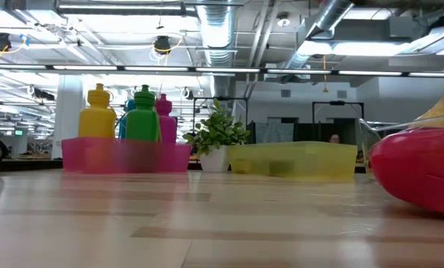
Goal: Pick & Place Food Item
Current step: Put the bottom red mango into the transparent bin
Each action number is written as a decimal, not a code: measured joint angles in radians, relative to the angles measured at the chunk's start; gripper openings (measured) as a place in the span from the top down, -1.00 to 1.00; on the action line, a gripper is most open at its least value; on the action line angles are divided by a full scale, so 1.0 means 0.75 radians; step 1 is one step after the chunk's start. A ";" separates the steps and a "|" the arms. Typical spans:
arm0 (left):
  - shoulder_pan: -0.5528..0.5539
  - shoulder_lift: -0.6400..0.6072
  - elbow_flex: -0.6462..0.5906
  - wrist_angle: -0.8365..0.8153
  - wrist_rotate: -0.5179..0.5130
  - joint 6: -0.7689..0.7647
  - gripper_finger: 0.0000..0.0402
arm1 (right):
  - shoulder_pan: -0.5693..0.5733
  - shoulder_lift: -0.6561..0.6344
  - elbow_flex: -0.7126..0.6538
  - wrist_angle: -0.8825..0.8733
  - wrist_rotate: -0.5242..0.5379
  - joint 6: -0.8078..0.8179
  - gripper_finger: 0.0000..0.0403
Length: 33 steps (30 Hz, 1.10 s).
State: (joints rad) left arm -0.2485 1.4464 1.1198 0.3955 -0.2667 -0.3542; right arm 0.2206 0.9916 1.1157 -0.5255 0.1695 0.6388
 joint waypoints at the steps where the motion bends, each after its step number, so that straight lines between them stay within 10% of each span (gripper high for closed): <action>1: 0.001 0.000 0.000 -0.012 -0.005 -0.021 -0.61 | 0.015 -0.016 0.001 -0.139 0.010 0.101 0.10; 7: 0.001 0.000 -0.001 -0.043 0.018 -0.057 -0.56 | 0.202 -0.025 -0.009 -0.858 0.066 0.679 0.10; 15: 0.003 0.000 -0.001 -0.106 0.018 -0.058 -0.56 | 0.506 0.085 -0.143 -1.008 0.047 1.130 0.08; 33: 0.012 0.000 -0.001 -0.110 0.043 -0.059 -0.57 | 0.593 0.467 -0.169 -1.143 -0.092 0.932 -0.16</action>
State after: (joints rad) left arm -0.2398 1.4464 1.1191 0.3130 -0.2345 -0.3981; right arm 0.6653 1.3417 0.9890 -1.3827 0.1005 1.3380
